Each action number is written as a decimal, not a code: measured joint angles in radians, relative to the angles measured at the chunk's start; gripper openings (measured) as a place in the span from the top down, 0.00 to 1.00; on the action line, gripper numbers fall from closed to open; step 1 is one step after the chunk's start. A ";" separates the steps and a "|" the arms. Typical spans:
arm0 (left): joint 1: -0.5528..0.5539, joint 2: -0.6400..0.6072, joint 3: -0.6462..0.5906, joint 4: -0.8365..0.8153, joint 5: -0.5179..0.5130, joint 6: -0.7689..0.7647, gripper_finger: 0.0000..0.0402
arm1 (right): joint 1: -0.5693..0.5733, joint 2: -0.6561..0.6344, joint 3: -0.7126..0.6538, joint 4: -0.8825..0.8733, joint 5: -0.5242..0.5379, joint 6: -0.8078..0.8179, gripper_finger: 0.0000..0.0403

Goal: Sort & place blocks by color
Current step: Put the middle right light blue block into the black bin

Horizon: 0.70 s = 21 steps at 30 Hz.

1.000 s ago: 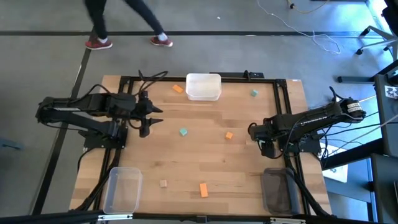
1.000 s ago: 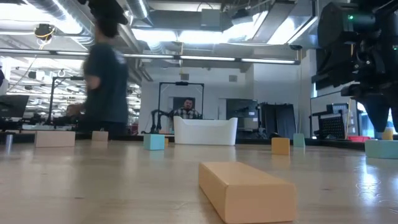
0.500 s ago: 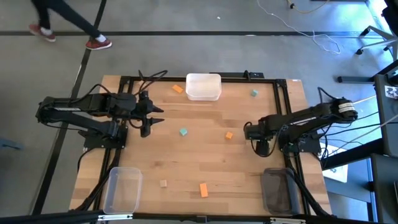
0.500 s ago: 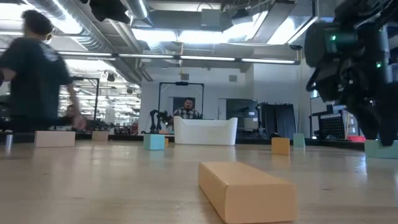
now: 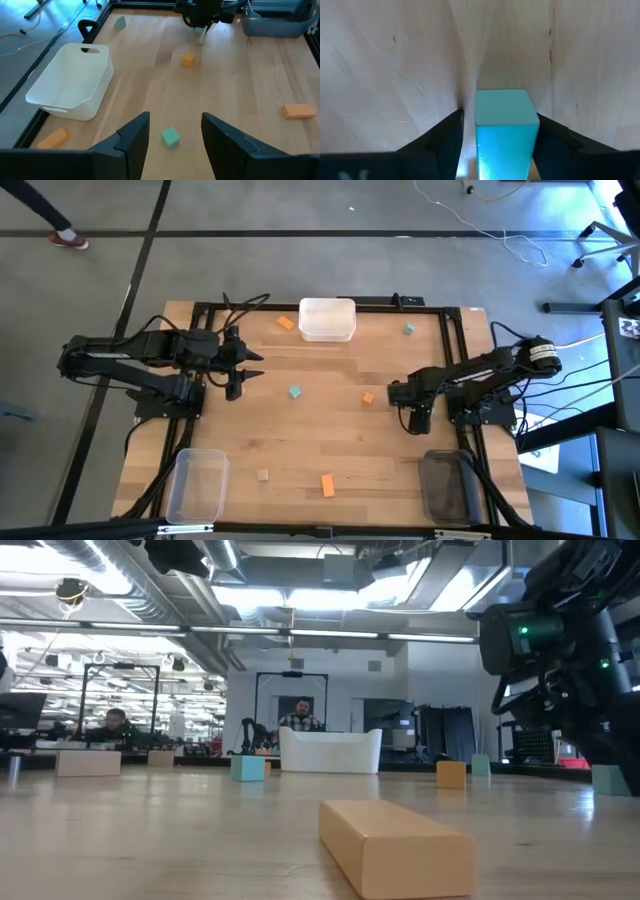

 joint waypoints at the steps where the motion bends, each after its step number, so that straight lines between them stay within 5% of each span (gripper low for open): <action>1: 0.000 0.000 0.000 0.000 0.000 0.000 0.57 | 0.000 0.000 0.002 0.000 -0.001 0.000 0.55; 5: 0.000 0.000 0.000 0.000 0.000 0.000 0.57 | 0.000 -0.008 0.003 0.003 -0.001 0.006 0.67; 21: 0.000 0.000 0.000 0.000 0.004 -0.001 0.57 | -0.022 -0.003 0.155 -0.026 -0.097 0.053 0.67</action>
